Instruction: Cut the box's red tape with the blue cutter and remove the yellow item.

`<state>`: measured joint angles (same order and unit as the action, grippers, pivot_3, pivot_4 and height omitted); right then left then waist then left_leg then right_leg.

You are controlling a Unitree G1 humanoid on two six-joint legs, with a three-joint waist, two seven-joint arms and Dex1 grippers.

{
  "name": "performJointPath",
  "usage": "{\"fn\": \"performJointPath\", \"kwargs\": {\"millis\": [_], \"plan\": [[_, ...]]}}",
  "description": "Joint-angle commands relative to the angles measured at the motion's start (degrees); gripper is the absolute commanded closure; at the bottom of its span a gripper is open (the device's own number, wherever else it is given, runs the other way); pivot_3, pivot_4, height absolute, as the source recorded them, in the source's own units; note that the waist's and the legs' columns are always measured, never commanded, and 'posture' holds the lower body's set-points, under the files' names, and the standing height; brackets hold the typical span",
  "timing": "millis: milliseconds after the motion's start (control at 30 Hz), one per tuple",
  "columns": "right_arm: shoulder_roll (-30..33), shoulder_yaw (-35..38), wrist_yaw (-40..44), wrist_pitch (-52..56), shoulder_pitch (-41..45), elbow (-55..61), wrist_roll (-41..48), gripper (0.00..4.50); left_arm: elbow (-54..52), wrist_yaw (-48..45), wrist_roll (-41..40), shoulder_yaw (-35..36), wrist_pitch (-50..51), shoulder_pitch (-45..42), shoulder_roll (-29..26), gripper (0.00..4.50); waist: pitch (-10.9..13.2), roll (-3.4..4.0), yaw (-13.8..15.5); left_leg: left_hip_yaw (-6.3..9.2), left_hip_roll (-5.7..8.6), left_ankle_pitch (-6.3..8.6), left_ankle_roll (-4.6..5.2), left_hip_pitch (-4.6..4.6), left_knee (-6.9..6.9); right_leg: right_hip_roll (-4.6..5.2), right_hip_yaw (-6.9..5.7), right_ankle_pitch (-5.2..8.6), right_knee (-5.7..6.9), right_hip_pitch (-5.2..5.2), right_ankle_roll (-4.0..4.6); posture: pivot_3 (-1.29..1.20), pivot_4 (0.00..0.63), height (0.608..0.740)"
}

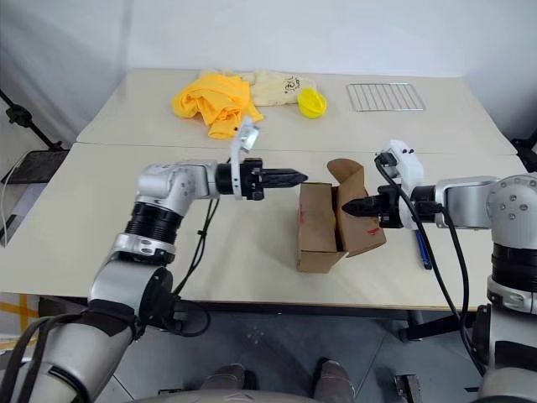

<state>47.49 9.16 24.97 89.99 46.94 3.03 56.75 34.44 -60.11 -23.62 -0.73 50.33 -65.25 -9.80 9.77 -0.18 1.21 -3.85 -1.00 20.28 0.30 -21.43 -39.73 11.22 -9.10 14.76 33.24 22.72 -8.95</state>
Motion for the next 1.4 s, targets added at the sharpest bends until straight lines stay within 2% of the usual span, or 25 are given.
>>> {"fn": "performJointPath", "kwargs": {"millis": [33, 133, 233, 600, 767, 967, 1133, 1333, 1400], "plan": [[0.67, -1.39, 1.11, 1.62, -0.04, 1.8, -1.51, 4.46, 1.62, 1.37, 2.15, -2.3, -5.03, -1.19, 2.58, 4.5, 0.0, 0.0, 0.01, 0.0, 0.0, 0.0, 0.0, 0.0, 0.0, 0.0, 0.0, 0.0, 0.0, 0.0, 0.0, 0.0, 0.15, 0.74], [0.9, -0.82, 1.72, 2.21, -0.58, 2.77, -2.19, 4.46, 4.62, 0.8, 5.17, -5.64, -8.4, -0.34, 3.72, 4.5, 0.0, -0.01, -0.01, -0.01, 0.0, 0.0, 0.0, 0.0, 0.0, 0.0, 0.0, 0.0, -0.02, 0.0, 0.0, 0.0, 0.15, 0.74], [2.05, 0.6, 1.91, 2.5, -1.9, 4.12, -1.74, 4.46, 3.42, -0.69, 7.56, -8.63, -9.3, 1.67, 1.41, 4.5, 0.01, -0.01, -0.05, -0.03, 0.0, 0.0, 0.0, 0.0, 0.06, -0.01, 0.0, 0.0, -0.06, 0.02, 0.0, 0.0, 0.15, 0.74], [4.62, 4.2, 2.18, 2.51, -7.88, 4.23, -3.13, 4.46, -9.02, -0.83, 7.11, -10.07, -2.69, 9.34, -7.4, 4.5, 0.0, 0.0, -0.56, -0.05, -0.02, 0.0, 0.0, 0.06, 0.16, -0.02, 0.01, 0.0, -0.16, 0.0, 0.0, 0.0, 0.15, 0.74], [3.51, 1.9, 2.66, 0.45, -11.07, 1.89, -7.14, 4.46, -13.56, 1.41, 6.65, -9.54, 0.54, 13.55, -9.36, 4.5, 0.0, 0.0, -0.27, -0.05, -0.02, 0.0, -0.01, 0.09, 0.17, -0.01, 0.02, 0.0, -0.16, -0.04, 0.0, 0.0, 0.15, 0.74], [0.56, -2.14, 4.66, -3.36, -12.05, -1.97, -10.68, 4.46, -12.43, 3.39, 7.58, -10.12, -0.53, 15.4, -8.34, 4.5, -0.01, 0.01, 0.76, 0.02, 0.04, 0.0, 0.0, 0.11, 0.02, 0.02, 0.0, -0.01, -0.18, -0.19, -0.01, 0.0, 0.15, 0.74], [-0.71, -5.35, 6.82, -8.45, -11.84, -4.04, -14.38, 4.46, -7.92, 3.19, 10.0, -12.66, -3.83, 14.82, -7.3, 4.5, 0.01, -0.01, 0.35, 0.02, 0.04, 0.0, 0.01, -0.05, -0.01, 0.01, -0.02, -0.03, -0.19, -0.07, -0.06, 0.0, 0.15, 0.74], [-1.04, -8.66, 9.1, -21.45, -13.57, -3.78, -21.43, 4.46, -2.06, 2.43, 12.36, -14.15, -8.44, 12.84, -5.67, 4.5, 0.01, -0.01, 0.13, 0.0, 0.04, 0.0, 0.0, 0.01, 0.0, 0.0, -0.01, -0.04, -0.18, -0.09, -0.07, 0.0, 0.15, 0.74], [-1.79, -7.6, 9.47, -22.12, -13.93, -4.2, -21.46, 4.46, -1.05, 2.1, 12.68, -14.17, -9.29, 12.29, -5.41, 4.5, 0.01, -0.01, 0.17, 0.0, 0.04, 0.0, 0.0, 0.03, -0.02, 0.01, -0.01, -0.04, -0.18, -0.13, -0.08, 0.0, 0.15, 0.74]]}}
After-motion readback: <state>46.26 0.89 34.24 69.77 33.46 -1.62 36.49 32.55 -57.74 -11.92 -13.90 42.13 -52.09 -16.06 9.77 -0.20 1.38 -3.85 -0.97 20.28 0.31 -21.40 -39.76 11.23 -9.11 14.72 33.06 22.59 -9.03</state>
